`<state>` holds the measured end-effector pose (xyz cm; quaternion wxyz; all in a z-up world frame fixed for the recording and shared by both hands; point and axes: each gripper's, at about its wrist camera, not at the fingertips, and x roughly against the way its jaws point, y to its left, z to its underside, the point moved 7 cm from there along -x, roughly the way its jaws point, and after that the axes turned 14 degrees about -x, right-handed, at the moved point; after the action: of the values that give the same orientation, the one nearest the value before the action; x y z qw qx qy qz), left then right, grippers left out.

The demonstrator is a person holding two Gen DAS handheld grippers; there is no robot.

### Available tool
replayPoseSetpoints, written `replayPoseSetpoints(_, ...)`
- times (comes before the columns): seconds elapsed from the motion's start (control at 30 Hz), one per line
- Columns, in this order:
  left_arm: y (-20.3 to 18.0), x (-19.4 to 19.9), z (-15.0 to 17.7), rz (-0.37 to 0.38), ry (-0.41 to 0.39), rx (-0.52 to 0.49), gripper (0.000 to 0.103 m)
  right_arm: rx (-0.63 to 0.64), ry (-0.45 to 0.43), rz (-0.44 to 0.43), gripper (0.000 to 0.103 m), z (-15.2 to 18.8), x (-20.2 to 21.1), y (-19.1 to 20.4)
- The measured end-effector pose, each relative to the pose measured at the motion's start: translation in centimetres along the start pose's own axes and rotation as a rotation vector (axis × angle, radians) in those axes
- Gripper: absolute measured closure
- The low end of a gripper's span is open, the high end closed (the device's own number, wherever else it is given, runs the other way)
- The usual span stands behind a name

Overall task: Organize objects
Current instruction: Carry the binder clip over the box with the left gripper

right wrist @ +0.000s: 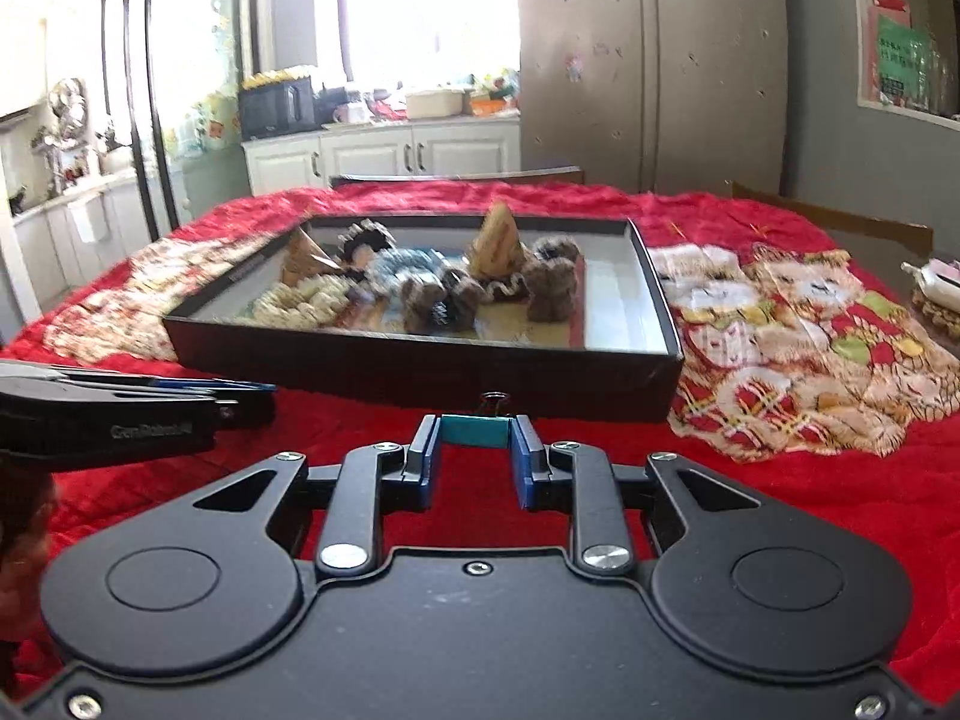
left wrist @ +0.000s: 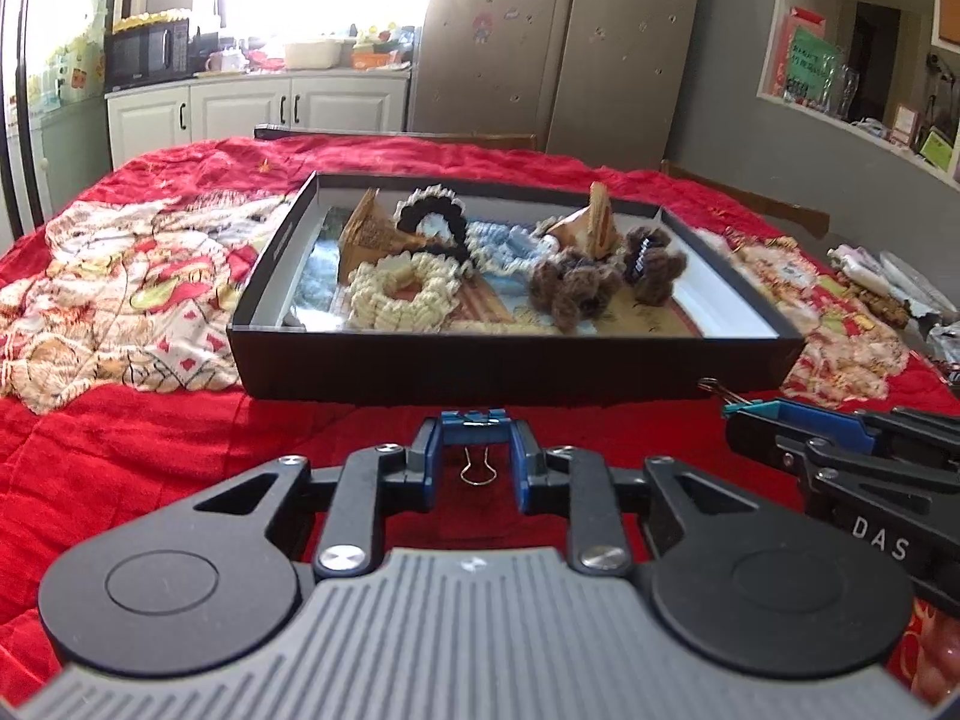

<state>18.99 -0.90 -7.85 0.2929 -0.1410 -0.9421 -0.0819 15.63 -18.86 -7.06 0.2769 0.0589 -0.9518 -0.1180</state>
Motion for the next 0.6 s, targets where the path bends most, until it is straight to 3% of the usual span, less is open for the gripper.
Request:
replayPoseSetpoints(0.27,-0.2,1.9,-2.3,0.011,-0.071,-0.013,0.076,0.028,-0.085,-0.090,0.079,-2.2,2.8,2.0)
replayPoseSetpoints(0.6,2.1,1.7,-6.5,-0.050,-0.135,-0.025,0.076,0.096,-0.147,-0.118,0.079,-5.9,2.3,3.9)
